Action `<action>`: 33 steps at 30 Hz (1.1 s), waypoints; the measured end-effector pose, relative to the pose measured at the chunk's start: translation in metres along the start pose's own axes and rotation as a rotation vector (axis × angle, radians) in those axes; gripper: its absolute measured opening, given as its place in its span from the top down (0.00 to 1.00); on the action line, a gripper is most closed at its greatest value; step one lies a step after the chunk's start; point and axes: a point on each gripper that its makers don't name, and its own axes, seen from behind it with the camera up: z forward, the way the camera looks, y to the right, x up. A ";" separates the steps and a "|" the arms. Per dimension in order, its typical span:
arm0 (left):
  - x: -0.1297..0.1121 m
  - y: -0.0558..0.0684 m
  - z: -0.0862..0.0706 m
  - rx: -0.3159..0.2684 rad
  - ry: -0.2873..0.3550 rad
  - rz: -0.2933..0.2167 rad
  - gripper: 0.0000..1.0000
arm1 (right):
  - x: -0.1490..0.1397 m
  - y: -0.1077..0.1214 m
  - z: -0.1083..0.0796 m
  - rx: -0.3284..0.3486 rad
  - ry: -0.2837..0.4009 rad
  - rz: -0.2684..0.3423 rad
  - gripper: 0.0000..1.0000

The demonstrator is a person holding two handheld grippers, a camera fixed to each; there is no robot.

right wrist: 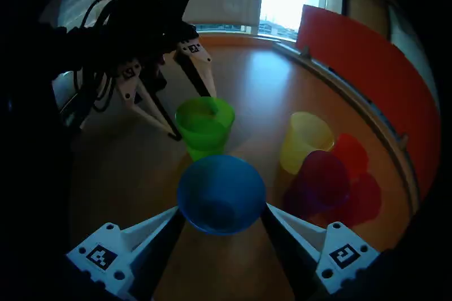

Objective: Pour water

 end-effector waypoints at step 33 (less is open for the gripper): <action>-0.021 -0.022 -0.050 0.163 0.053 -0.095 0.14 | -0.035 0.010 -0.043 -0.136 0.006 0.079 0.03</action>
